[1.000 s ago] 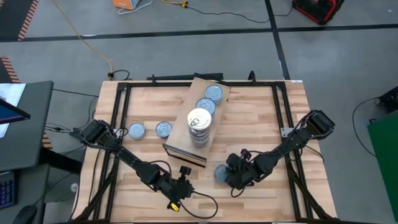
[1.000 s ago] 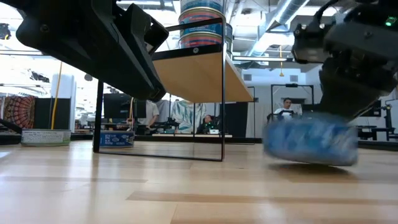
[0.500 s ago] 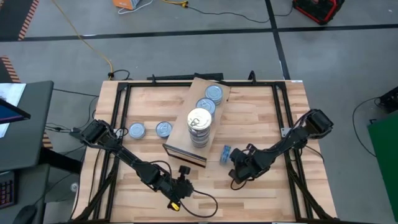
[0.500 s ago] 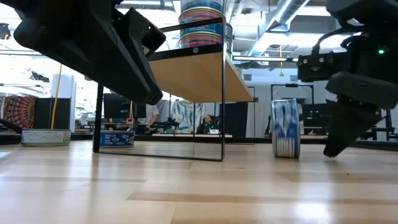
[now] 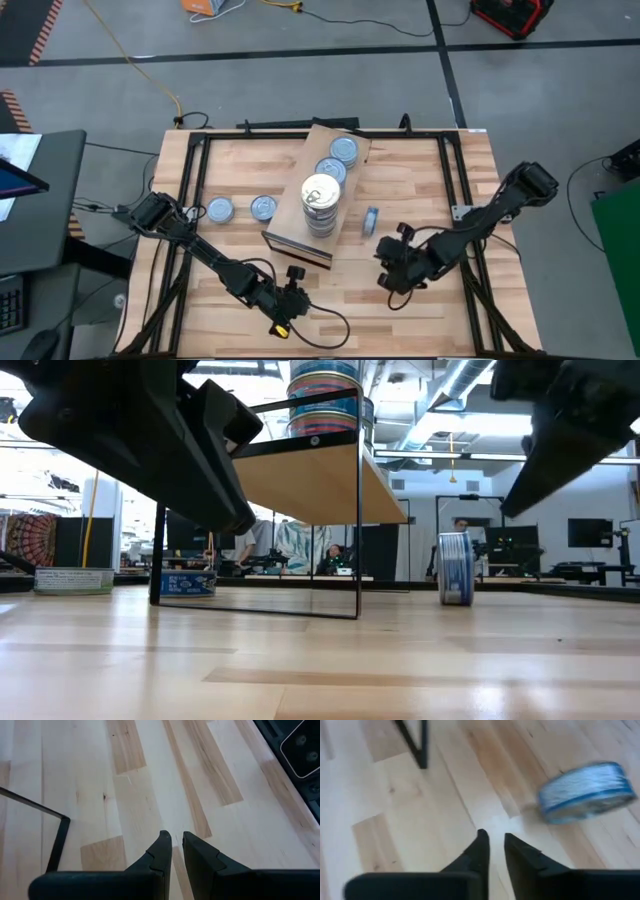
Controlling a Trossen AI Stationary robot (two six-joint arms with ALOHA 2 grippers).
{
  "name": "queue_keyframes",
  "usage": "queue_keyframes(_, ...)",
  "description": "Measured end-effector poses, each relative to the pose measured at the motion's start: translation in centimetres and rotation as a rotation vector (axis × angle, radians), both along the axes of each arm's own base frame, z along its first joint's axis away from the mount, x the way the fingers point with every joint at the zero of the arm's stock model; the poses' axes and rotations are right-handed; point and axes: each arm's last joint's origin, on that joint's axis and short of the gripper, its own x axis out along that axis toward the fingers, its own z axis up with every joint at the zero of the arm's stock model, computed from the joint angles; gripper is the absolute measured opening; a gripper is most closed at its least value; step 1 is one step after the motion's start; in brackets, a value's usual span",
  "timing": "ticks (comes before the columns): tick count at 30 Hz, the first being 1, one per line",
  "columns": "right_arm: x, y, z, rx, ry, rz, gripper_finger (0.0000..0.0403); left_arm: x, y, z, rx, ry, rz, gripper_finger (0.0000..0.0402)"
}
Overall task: Stack canned seafood by type on shelf
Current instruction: Stack the blue tuna can on top of the blue tuna can on the shelf
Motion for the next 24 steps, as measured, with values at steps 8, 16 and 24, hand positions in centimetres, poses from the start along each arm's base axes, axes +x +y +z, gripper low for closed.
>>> queue_keyframes(8,1.7,-4.5,0.5,-0.01,-0.006,-0.165,0.0259,0.0,0.1,0.0,0.0,-0.013,0.049,0.0045)
queue_keyframes(16,2.9,-8.9,0.7,-0.001,-0.082,-0.431,0.0306,0.1,0.3,0.1,0.002,-0.037,0.134,0.0045)
queue_keyframes(24,3.2,-8.6,-0.3,-0.117,-0.131,-0.525,0.0306,-0.3,0.7,-0.3,0.042,-0.001,0.192,0.0045)
